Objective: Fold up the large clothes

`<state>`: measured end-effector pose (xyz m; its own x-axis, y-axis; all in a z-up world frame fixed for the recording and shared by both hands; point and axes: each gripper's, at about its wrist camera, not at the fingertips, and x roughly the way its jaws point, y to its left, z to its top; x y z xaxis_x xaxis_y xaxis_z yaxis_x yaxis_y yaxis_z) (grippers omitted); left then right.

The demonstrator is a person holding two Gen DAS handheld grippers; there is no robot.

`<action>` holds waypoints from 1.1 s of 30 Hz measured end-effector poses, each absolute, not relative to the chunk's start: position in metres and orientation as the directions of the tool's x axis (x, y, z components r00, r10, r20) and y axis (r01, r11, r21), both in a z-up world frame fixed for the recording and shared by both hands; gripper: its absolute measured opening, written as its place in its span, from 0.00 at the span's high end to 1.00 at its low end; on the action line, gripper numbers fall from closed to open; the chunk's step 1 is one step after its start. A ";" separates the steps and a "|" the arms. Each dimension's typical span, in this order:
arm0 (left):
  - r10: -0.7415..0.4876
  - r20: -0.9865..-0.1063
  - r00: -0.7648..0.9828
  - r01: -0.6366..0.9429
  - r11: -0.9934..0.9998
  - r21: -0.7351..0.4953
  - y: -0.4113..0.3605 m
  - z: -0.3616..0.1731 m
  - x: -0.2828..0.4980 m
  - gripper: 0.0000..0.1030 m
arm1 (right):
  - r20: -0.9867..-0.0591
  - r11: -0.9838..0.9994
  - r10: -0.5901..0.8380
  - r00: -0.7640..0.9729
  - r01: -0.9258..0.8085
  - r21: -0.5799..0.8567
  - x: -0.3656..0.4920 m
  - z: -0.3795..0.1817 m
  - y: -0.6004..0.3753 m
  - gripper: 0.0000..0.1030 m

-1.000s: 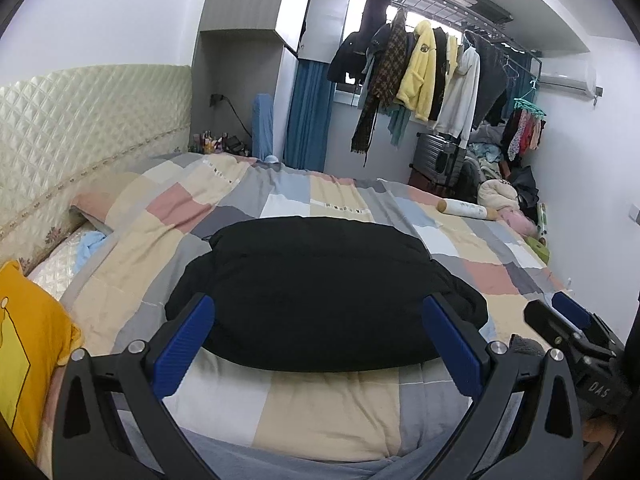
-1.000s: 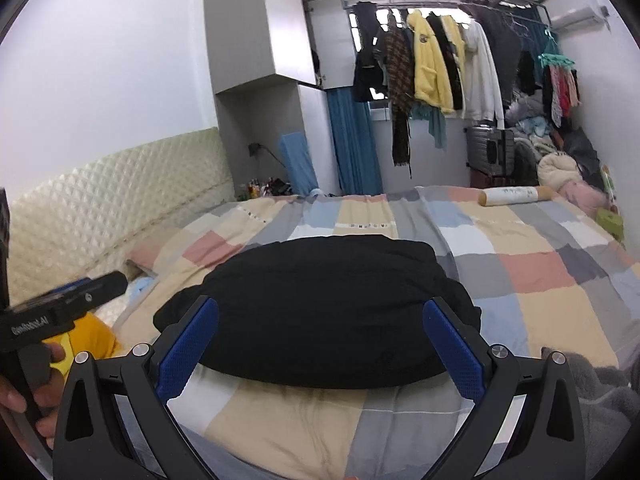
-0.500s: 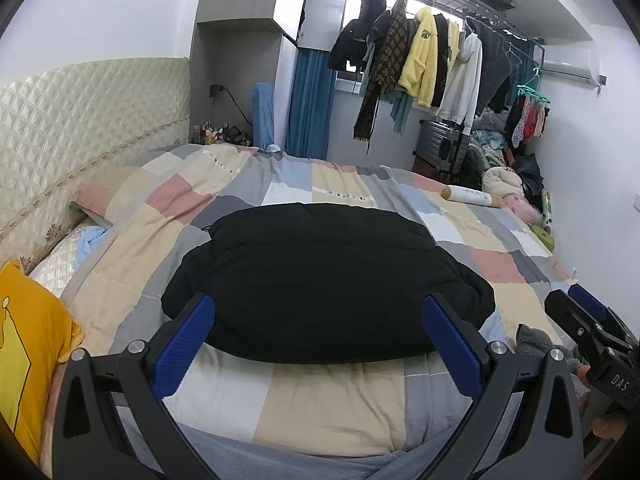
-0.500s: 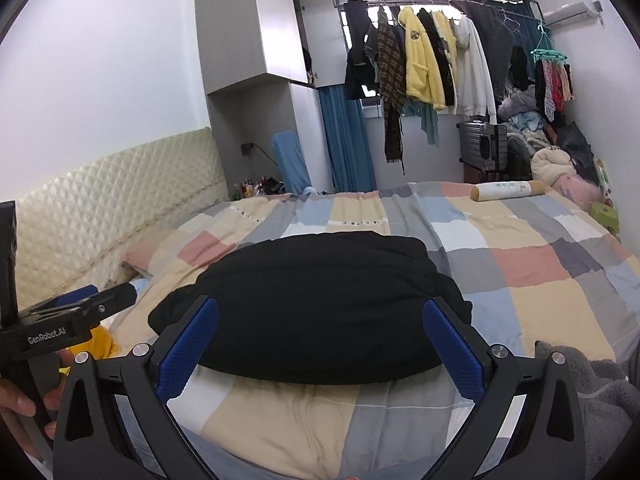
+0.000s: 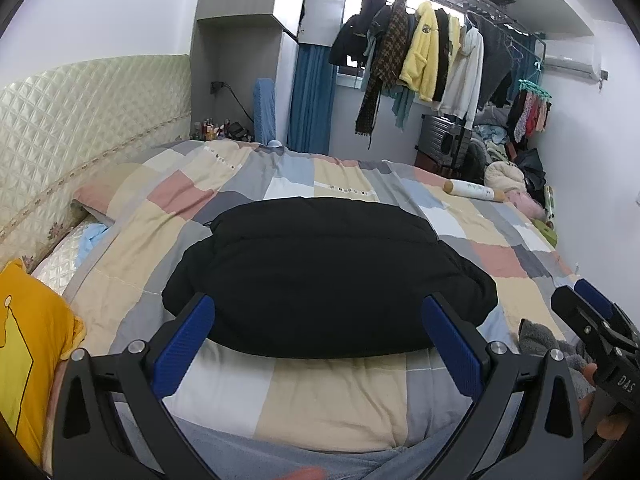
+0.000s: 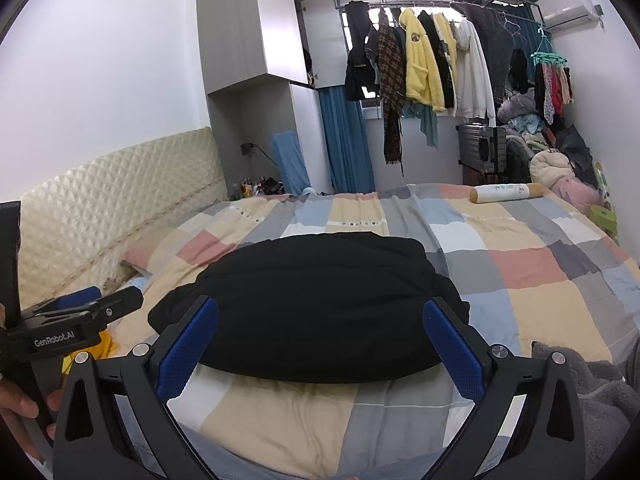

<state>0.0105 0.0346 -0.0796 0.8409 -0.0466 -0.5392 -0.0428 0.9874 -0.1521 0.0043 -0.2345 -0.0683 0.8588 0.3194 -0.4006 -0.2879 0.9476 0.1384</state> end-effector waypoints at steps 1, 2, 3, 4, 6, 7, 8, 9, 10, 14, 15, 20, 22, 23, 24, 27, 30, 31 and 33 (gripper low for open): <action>-0.049 -0.540 0.840 -0.041 0.987 -0.154 0.034 -0.080 0.010 0.00 | -0.402 0.946 0.323 0.857 -0.291 0.141 0.004 -0.068 -0.235 0.00; -0.050 -0.540 0.840 -0.040 0.987 -0.154 0.033 -0.080 0.009 0.00 | -0.402 0.945 0.328 0.855 -0.294 0.146 0.004 -0.069 -0.236 0.00; -0.047 -0.539 0.841 -0.041 0.988 -0.151 0.033 -0.080 0.009 0.00 | -0.402 0.945 0.328 0.855 -0.294 0.147 0.004 -0.069 -0.236 0.00; -0.044 -0.539 0.841 -0.044 0.988 -0.149 0.033 -0.080 0.009 0.00 | -0.403 0.946 0.326 0.856 -0.292 0.145 0.004 -0.069 -0.236 0.00; -0.033 -0.540 0.841 -0.053 0.988 -0.144 0.034 -0.080 0.009 0.00 | -0.404 0.944 0.330 0.853 -0.295 0.149 0.004 -0.069 -0.236 0.00; -0.034 -0.541 0.841 -0.053 0.988 -0.144 0.034 -0.081 0.009 0.00 | -0.405 0.941 0.338 0.850 -0.299 0.159 0.005 -0.069 -0.236 0.00; -0.038 -0.541 0.840 -0.051 0.988 -0.147 0.035 -0.081 0.008 0.00 | -0.404 0.941 0.339 0.849 -0.299 0.161 0.004 -0.070 -0.237 0.00; -0.042 -0.541 0.840 -0.047 0.988 -0.150 0.035 -0.081 0.008 0.00 | -0.404 0.942 0.336 0.851 -0.297 0.159 0.004 -0.070 -0.237 0.00; -0.044 -0.542 0.839 -0.047 0.987 -0.153 0.036 -0.081 0.008 0.00 | -0.404 0.942 0.335 0.851 -0.296 0.156 0.004 -0.070 -0.236 0.00; -0.035 -0.542 0.840 -0.053 0.988 -0.145 0.038 -0.081 0.008 0.00 | -0.404 0.943 0.331 0.853 -0.294 0.152 0.003 -0.070 -0.235 0.00; -0.033 -0.542 0.840 -0.053 0.988 -0.143 0.038 -0.081 0.008 0.00 | -0.404 0.943 0.332 0.852 -0.296 0.151 0.003 -0.070 -0.235 0.00; -0.034 -0.545 0.838 -0.051 0.989 -0.140 0.037 -0.083 0.007 0.00 | -0.408 0.944 0.331 0.851 -0.296 0.148 0.003 -0.071 -0.234 0.00; -0.037 -0.546 0.837 -0.050 0.988 -0.143 0.037 -0.082 0.007 0.00 | -0.405 0.945 0.327 0.854 -0.295 0.141 0.001 -0.070 -0.234 0.00; -0.038 -0.546 0.837 -0.049 0.988 -0.144 0.037 -0.082 0.007 0.00 | -0.403 0.945 0.326 0.855 -0.294 0.141 0.002 -0.070 -0.234 0.00; -0.036 -0.545 0.837 -0.050 0.989 -0.143 0.037 -0.082 0.007 0.00 | -0.404 0.946 0.325 0.855 -0.292 0.141 0.003 -0.070 -0.234 0.00; -0.035 -0.547 0.836 -0.051 0.989 -0.142 0.037 -0.082 0.007 0.00 | -0.401 0.943 0.334 0.853 -0.297 0.152 0.003 -0.072 -0.235 0.00; -0.033 -0.544 0.839 -0.050 0.989 -0.137 0.037 -0.081 0.006 0.00 | -0.402 0.942 0.337 0.852 -0.303 0.147 0.003 -0.073 -0.234 0.00; -0.031 -0.542 0.840 -0.052 0.989 -0.137 0.038 -0.080 0.006 0.00 | -0.404 0.942 0.335 0.852 -0.301 0.146 0.003 -0.074 -0.234 0.00; -0.031 -0.541 0.840 -0.052 0.989 -0.137 0.040 -0.080 0.005 0.00 | -0.407 0.941 0.337 0.849 -0.301 0.152 0.004 -0.075 -0.235 0.00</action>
